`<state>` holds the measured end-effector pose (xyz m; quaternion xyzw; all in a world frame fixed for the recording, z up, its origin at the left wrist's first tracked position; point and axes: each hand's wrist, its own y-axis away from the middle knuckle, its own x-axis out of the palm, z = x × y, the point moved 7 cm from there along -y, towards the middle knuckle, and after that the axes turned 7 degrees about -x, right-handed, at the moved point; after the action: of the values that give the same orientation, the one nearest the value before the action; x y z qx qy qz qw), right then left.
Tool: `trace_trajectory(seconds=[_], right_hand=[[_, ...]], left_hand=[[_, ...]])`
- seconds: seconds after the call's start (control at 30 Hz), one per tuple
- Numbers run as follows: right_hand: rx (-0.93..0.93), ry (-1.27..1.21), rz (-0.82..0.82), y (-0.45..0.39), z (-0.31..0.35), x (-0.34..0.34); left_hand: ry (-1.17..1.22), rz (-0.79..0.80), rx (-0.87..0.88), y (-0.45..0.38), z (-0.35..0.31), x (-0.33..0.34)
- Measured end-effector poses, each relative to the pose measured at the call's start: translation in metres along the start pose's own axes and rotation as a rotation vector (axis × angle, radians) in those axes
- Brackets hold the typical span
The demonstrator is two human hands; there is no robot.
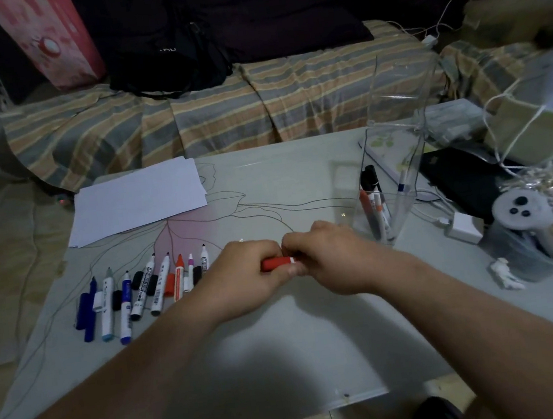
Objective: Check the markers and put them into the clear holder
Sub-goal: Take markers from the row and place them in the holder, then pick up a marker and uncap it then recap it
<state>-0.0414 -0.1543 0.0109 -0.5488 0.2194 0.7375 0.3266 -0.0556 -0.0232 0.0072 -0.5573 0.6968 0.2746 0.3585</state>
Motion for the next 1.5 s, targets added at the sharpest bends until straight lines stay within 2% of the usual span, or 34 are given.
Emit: trace_trajectory(seconds=[0.03,0.07,0.13,0.2,0.23,0.3,0.4,0.57,0.7,0.83,0.93,1.03,1.1,1.17,1.27,1.37,1.5], right_hand=[[0.012,-0.098,0.001,0.004,-0.003,-0.011],[0.020,-0.172,-0.071,0.008,-0.007,-0.027],[0.063,-0.225,-0.392,0.021,-0.023,-0.072],[0.169,-0.208,-0.725,0.044,-0.050,-0.111],[0.239,-0.179,-0.825,0.057,-0.062,-0.124],[0.353,-0.104,-0.882,0.072,-0.084,-0.132],[0.412,-0.078,-0.790,0.072,-0.100,-0.116],[0.437,0.206,-0.601,0.059,-0.104,-0.087],[0.452,0.238,-0.460,0.059,-0.106,-0.079],[0.488,0.160,-0.283,0.059,-0.107,-0.071],[0.472,0.150,-0.304,0.060,-0.103,-0.072],[0.456,0.258,-0.514,0.058,-0.095,-0.083],[0.367,0.325,-0.629,0.047,-0.078,-0.081],[0.226,0.296,-0.610,0.026,-0.052,-0.061],[0.027,0.154,-0.369,-0.008,-0.001,-0.001],[-0.097,0.097,-0.105,-0.032,0.047,0.053],[-0.235,0.064,0.027,-0.053,0.088,0.092]], left_hand=[[0.164,-0.022,-0.028,-0.001,-0.001,-0.001],[0.313,-0.044,-0.049,-0.003,-0.002,-0.001],[0.451,-0.057,-0.058,-0.008,-0.005,0.002],[0.379,-0.021,-0.015,-0.009,-0.011,0.012],[0.276,0.006,0.019,-0.008,-0.015,0.019],[0.042,0.065,0.078,-0.004,-0.023,0.035],[-0.067,0.124,0.098,-0.001,-0.031,0.051],[-0.103,0.137,0.142,-0.004,-0.038,0.060],[-0.107,0.127,0.146,-0.007,-0.038,0.062],[-0.115,0.147,0.131,-0.007,-0.032,0.063],[-0.126,0.152,0.114,-0.008,-0.029,0.061],[-0.153,0.142,0.095,-0.010,-0.021,0.055],[-0.186,0.150,0.051,-0.015,-0.008,0.048],[-0.229,0.148,-0.003,-0.020,0.011,0.036],[-0.304,0.039,-0.140,-0.025,0.053,0.003],[-0.324,-0.085,-0.308,-0.021,0.098,-0.033],[-0.393,-0.140,-0.410,-0.009,0.133,-0.055]])
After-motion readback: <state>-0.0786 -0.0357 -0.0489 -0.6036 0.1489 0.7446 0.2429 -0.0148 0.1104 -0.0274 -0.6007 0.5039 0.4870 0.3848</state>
